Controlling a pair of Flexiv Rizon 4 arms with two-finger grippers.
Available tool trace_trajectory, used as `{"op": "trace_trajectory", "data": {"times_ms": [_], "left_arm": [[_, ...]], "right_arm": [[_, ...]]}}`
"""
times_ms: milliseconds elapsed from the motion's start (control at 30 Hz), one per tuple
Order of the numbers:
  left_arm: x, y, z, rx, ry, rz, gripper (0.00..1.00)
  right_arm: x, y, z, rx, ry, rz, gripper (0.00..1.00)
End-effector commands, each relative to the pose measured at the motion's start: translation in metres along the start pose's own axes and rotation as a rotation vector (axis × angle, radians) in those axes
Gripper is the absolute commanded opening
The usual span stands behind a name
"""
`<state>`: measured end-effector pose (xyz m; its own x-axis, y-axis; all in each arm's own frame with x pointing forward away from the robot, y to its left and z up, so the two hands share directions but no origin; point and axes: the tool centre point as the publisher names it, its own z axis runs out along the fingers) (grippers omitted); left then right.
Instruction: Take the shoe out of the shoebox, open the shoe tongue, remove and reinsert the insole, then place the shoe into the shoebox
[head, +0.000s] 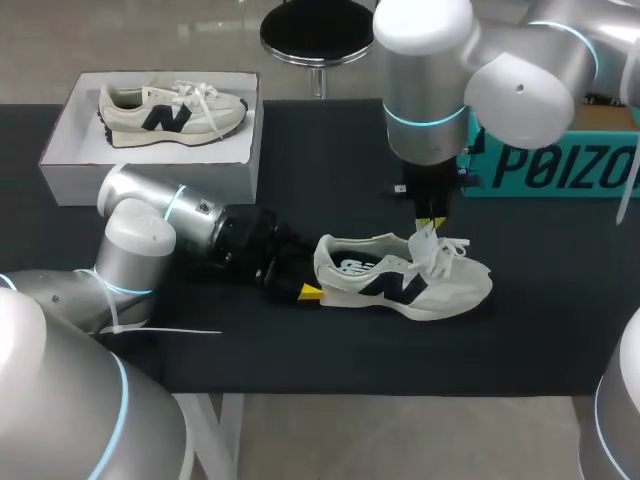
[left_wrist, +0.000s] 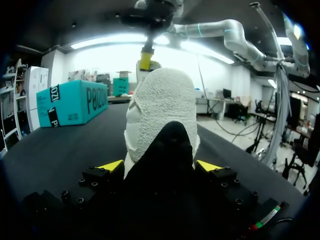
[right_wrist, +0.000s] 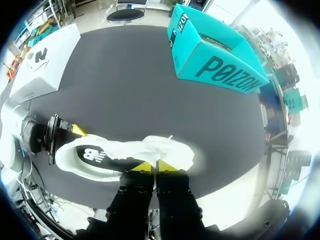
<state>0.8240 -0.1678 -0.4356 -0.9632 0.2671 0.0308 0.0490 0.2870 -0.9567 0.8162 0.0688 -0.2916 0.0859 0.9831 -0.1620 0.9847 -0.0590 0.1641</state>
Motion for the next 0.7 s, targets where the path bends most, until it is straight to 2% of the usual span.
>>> {"op": "trace_trajectory", "data": {"times_ms": [33,100,133,167,200,233,267,567,633,700], "left_arm": [[0.001,0.002,0.001,-0.001,-0.001,0.0,0.0],[0.001,0.002,0.001,-0.001,-0.001,0.0,0.0],[0.001,0.002,0.001,-0.001,-0.001,0.0,0.0],[0.001,0.002,0.001,-0.001,-0.001,0.0,0.0],[0.001,0.002,0.001,-0.001,-0.001,0.0,0.0],[0.001,0.002,0.001,-0.001,-0.001,0.0,0.0],[0.001,0.002,0.001,-0.001,-0.001,0.0,0.0],[0.001,0.002,0.001,-0.001,-0.001,0.0,0.0],[0.001,0.002,0.001,-0.001,-0.001,0.0,0.0],[0.001,0.002,0.001,-0.001,-0.001,0.0,0.0]], "right_arm": [[-0.007,-0.005,0.0,-0.008,0.013,0.01,0.0],[-0.006,-0.006,0.0,-0.008,0.015,0.011,0.0],[-0.005,-0.006,-0.001,-0.008,0.015,0.011,0.09],[-0.003,-0.007,-0.003,-0.016,0.022,0.013,0.4],[-0.002,-0.008,-0.005,-0.021,0.022,0.013,0.55],[-0.001,-0.008,-0.006,-0.024,0.022,0.013,0.82],[0.0,-0.008,-0.008,-0.031,0.025,0.011,1.0],[0.0,-0.013,-0.038,-0.105,0.087,-0.014,1.0],[0.0,-0.012,-0.047,-0.112,0.143,-0.095,1.0],[0.008,-0.008,-0.057,-0.102,0.24,-0.315,1.0]]}}
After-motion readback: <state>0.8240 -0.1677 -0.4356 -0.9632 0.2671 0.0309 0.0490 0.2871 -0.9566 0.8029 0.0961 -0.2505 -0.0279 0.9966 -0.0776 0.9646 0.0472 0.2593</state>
